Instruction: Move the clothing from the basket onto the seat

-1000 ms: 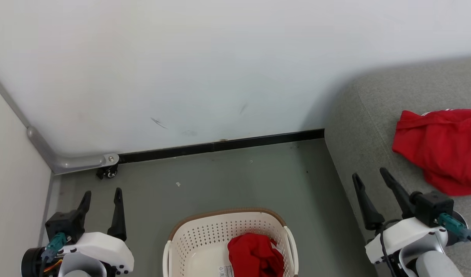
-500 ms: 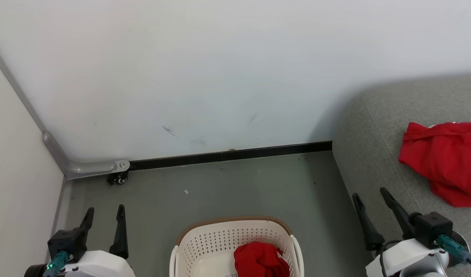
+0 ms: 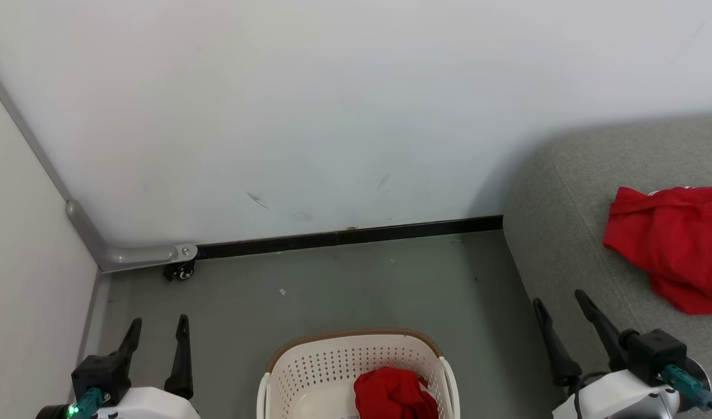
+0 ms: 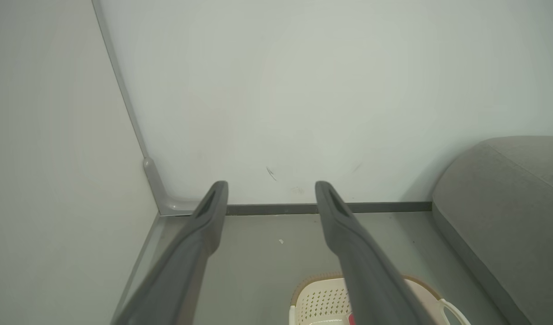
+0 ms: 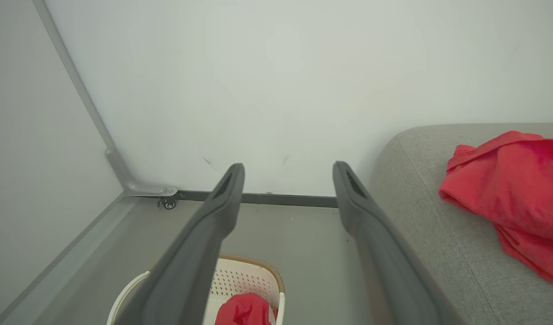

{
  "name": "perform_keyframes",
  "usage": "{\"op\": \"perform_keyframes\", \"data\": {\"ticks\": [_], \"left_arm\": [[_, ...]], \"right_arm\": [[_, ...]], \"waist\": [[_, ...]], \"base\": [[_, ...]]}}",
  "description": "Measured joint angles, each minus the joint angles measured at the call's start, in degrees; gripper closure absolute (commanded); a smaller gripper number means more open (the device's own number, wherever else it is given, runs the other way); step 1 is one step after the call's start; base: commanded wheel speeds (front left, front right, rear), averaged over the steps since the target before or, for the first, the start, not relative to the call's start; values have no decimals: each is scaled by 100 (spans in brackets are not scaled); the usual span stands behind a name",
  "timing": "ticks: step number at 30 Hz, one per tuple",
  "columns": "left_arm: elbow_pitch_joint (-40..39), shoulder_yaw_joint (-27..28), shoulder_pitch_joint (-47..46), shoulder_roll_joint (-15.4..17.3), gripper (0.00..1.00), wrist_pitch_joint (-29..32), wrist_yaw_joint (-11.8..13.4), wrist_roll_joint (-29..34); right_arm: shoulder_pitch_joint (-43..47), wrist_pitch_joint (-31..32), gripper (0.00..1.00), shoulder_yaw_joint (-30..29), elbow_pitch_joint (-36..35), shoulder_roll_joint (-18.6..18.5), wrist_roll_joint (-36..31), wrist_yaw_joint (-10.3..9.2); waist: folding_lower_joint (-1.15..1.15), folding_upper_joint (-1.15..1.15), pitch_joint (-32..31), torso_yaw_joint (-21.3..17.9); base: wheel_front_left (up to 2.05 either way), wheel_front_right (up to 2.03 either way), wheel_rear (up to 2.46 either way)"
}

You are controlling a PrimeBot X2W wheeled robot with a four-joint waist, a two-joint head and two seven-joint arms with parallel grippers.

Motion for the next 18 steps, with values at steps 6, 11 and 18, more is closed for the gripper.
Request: {"op": "perform_keyframes", "data": {"ticks": [6,11,18], "left_arm": [[-27,0,88,35,0,0,0,68],[-90,33,88,55,0,0,0,70],[-167,56,111,57,0,0,1,113]], "right_arm": [[26,2,0,-9,-79,2,-29,0],[69,9,0,-9,-147,4,-41,0],[124,23,0,-2,-242,9,22,0]], "waist": [[0,0,6,-12],[0,0,20,-11],[0,0,71,7]], "base": [[0,0,0],[0,0,0],[0,0,0]]}}
